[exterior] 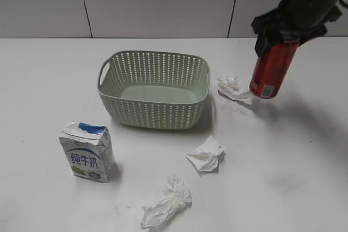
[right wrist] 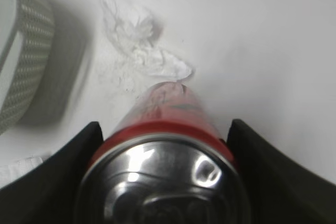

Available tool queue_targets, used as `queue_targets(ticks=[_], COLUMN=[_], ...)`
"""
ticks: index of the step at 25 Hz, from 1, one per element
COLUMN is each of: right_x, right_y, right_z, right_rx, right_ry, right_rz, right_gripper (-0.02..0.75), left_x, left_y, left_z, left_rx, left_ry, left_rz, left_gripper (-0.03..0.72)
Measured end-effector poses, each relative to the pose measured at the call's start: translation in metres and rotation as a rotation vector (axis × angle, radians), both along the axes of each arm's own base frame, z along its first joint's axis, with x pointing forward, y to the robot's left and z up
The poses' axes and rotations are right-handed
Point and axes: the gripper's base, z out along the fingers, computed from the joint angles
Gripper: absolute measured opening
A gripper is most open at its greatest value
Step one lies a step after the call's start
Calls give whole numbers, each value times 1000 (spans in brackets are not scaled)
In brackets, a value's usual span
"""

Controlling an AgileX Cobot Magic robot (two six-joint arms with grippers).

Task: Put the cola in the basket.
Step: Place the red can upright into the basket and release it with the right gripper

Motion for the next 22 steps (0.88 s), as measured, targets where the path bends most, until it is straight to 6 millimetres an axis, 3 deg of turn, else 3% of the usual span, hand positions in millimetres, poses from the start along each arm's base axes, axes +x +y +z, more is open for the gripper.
queue_targets(ticks=[7,11,17,22], right_x=[14,6,-20,-31], right_y=[10,33,89,137], right_z=[77,103,109,87], right_rx=[27,41,67,67], right_ry=[-151,-194,-206,-176], right_rz=[33,96,246,355], right_gripper=[521,521,521,521], left_x=[0,0,0,0], left_y=[0,0,0,0], left_z=[0,0,0,0], left_rx=[0,0,-1,-1], left_ry=[0,0,0,0], left_rz=[0,0,0,0], left_gripper=[237,237,237,237])
